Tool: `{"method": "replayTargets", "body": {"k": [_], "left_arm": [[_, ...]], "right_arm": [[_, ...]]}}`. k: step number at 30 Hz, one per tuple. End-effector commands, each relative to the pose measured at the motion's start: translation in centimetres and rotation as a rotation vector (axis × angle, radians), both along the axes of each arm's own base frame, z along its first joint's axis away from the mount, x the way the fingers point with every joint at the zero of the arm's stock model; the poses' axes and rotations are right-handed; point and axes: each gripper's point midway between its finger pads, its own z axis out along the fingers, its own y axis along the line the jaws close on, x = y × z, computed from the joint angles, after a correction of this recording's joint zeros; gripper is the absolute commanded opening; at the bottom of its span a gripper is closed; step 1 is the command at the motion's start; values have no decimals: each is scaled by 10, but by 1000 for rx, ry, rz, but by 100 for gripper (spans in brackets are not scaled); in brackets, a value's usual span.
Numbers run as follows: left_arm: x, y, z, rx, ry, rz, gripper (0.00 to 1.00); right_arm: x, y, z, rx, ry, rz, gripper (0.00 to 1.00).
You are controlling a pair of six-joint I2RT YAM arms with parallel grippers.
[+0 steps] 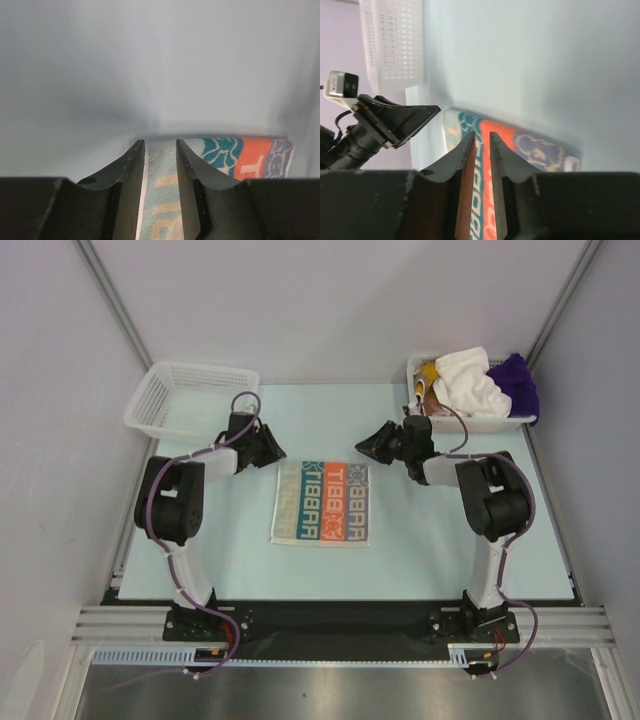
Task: Fold and stack the towels
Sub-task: Fold the towel
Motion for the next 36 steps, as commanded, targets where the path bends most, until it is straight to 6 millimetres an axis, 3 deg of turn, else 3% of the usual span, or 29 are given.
{"method": "replayTargets", "body": {"k": [1, 4, 11, 21, 36], "left_arm": [[11, 9, 43, 68, -95, 12, 38], [11, 11, 39, 99, -79, 10, 41], [4, 4, 22, 128, -32, -36, 50], [10, 2, 9, 238, 22, -75, 47], [6, 2, -14, 296, 98, -107, 44]], "right_arm": [[9, -6, 61, -102, -165, 46, 24], [11, -15, 63, -188, -165, 36, 25], [3, -36, 23, -372, -71, 35, 25], [-5, -42, -22, -591, 7, 123, 27], [-6, -29, -31, -668, -4, 186, 31]]}}
